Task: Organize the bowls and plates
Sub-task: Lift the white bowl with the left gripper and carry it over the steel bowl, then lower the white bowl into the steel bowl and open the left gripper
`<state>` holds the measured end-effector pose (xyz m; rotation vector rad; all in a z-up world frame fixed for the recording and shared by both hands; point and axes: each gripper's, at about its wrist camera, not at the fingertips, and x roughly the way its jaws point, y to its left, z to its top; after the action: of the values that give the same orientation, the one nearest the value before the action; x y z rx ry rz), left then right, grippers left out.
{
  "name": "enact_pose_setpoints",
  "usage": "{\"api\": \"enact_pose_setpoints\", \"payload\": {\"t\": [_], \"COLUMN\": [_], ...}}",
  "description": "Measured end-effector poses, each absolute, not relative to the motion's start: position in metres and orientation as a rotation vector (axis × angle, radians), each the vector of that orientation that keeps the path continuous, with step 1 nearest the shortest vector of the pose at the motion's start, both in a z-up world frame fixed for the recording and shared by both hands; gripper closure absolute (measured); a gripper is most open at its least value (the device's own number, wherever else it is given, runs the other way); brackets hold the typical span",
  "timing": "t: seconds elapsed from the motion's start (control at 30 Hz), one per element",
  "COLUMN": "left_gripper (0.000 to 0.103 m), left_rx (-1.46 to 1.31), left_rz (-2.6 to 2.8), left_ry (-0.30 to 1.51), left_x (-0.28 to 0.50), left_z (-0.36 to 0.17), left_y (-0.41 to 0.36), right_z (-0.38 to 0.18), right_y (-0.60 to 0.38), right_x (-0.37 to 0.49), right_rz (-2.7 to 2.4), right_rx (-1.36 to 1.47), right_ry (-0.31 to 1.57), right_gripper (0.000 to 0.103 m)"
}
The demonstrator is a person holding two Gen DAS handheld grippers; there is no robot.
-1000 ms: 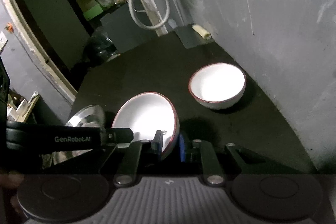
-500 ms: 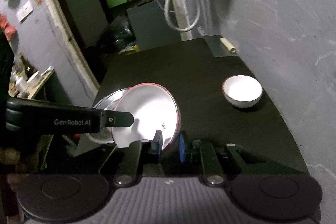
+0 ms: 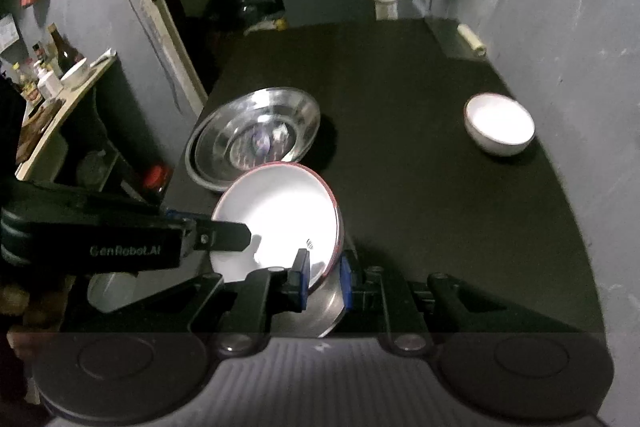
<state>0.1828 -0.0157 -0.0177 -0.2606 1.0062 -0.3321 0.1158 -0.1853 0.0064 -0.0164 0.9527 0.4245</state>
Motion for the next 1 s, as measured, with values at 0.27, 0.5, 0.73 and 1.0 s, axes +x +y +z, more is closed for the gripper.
{"api": "enact_pose_setpoints", "payload": {"t": [0.27,0.5,0.73,1.0], "left_gripper": [0.092,0.090,0.089,0.088], "left_rx": [-0.242,-0.223,-0.222,-0.220], "left_rz": [-0.314,-0.314,-0.303,-0.293], "left_ry": [1.066,1.100,1.119,1.127], "left_x": [0.177,0.179,0.181,0.182], "left_z": [-0.030,-0.034,-0.036,-0.038], "left_y": [-0.013,-0.016,-0.016,-0.017], "right_z": [-0.009,-0.015,-0.020,-0.022], "right_y": [-0.179,-0.178,-0.176,-0.176], "right_x": [0.125,0.132,0.135,0.138], "right_rz": [0.448,0.447,0.456,0.461], "right_rx": [-0.029,-0.010,-0.015,-0.012], "right_ry": [1.027,1.060,1.079,1.089], "right_gripper": [0.085,0.085,0.085,0.085]}}
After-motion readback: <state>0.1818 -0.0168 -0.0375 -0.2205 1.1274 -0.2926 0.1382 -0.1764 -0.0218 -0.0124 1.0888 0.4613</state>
